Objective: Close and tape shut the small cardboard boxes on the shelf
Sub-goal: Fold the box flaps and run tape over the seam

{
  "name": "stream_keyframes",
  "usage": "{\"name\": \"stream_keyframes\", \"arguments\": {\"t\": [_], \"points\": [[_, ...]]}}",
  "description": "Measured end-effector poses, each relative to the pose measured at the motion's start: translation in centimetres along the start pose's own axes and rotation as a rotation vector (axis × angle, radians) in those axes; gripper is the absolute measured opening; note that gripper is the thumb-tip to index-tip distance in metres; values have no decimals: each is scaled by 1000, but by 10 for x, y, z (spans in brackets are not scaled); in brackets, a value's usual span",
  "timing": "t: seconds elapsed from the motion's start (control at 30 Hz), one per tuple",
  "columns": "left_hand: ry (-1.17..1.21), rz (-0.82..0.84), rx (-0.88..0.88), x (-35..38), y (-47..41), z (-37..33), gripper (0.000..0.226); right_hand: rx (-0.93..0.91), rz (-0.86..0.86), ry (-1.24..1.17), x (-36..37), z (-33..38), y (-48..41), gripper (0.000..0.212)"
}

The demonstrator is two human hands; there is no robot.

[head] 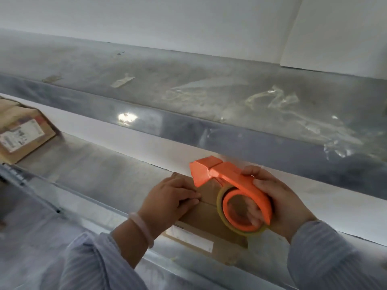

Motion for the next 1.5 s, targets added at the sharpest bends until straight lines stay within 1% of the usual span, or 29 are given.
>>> {"name": "stream_keyframes", "arguments": {"t": [0.07, 0.1, 0.17, 0.2, 0.23, 0.27, 0.3, 0.33, 0.37, 0.4, 0.47, 0.53, 0.57, 0.63, 0.73, 0.8, 0.83, 0.9, 0.97, 1.03, 1.07, 1.1, 1.13, 1.2, 1.27, 1.3, 1.33, 1.43, 1.5], "points": [[-3, -17, -27, 1, -1, -2, 26, -12, -40, 89, -1, 3, -8, 45], [22, -20, -69, 1, -2, -2, 27, -10, -49, 113, -1, 3, -11, 40], [83, 5, -175, 0, -4, 1, 31, 21, -90, 105, -6, 1, -15, 38], [113, 34, -218, -1, -5, 2, 35, 50, -109, 94, -10, -1, -15, 40], [153, 73, -252, -3, -8, 2, 37, 74, -124, 88, -14, -3, -15, 48], [226, 124, -287, -7, -10, 2, 34, 94, -138, 98, -18, -4, -15, 64], [350, 173, -329, -11, -13, 0, 25, 111, -141, 114, -19, -4, -15, 79], [507, 225, -377, -15, -16, -3, 16, 119, -130, 142, -20, -4, -16, 85], [645, 270, -427, -18, -17, -5, 17, 127, -88, 168, -16, -3, -17, 80], [731, 299, -458, -20, -18, -6, 22, 134, -55, 189, -14, -2, -18, 69], [728, 320, -448, -22, -21, -4, 18, 166, -32, 197, -9, 1, -20, 50], [691, 302, -442, -23, -24, -3, 9, 182, -19, 194, -9, 2, -21, 53], [684, 280, -447, -23, -25, -2, 9, 187, -14, 208, -7, 2, -21, 51], [682, 238, -469, -21, -25, -2, 7, 158, -4, 230, -3, 5, -20, 35], [728, 205, -483, -23, -26, -4, 8, 140, 17, 271, 2, 7, -18, 24], [776, 241, -448, -27, -25, -5, 7, 134, 9, 271, 3, 8, -17, 19], [781, 275, -406, -29, -24, -5, 10, 128, 8, 272, 4, 8, -17, 19], [773, 302, -329, -28, -21, -4, 29, 120, -7, 284, 4, 8, -15, 26], [761, 226, -307, -24, -19, -3, 45, 104, -19, 316, 2, 9, -14, 42], [794, 122, -322, -20, -18, -3, 45, 90, -33, 371, 0, 9, -14, 68], [811, 96, -330, -20, -19, -3, 42, 93, -46, 393, -2, 9, -14, 73], [820, 95, -335, -21, -19, -2, 39, 89, -54, 415, -3, 10, -12, 68], [832, 116, -335, -22, -19, -2, 35, 84, -54, 450, -5, 12, -11, 59], [876, 177, -317, -26, -18, 1, 28, 76, -35, 613, 0, 16, -7, 43], [978, 228, -338, -30, -16, 4, 21, 70, -28, 796, 9, 20, -3, 28], [1049, 245, -361, -32, -15, 5, 22, 57, -24, 880, 13, 22, -1, 24], [1114, 254, -378, -34, -14, 6, 25, 38, -6, 943, 17, 23, 1, 23], [1165, 253, -382, -40, -14, 9, 36, -40, 56, 1084, 29, 25, 6, 35], [1146, 250, -382, -42, -16, 8, 32, -76, 89, 1231, 34, 24, 9, 31]]}}
Point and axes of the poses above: each hand's wrist, its own y-axis away from the middle knuckle, its own x-axis out of the palm, z = x × y, the point moved 3 cm from there along -y, towards the middle knuckle, and after that the axes turned 10 degrees about z, right-handed, at the moved point
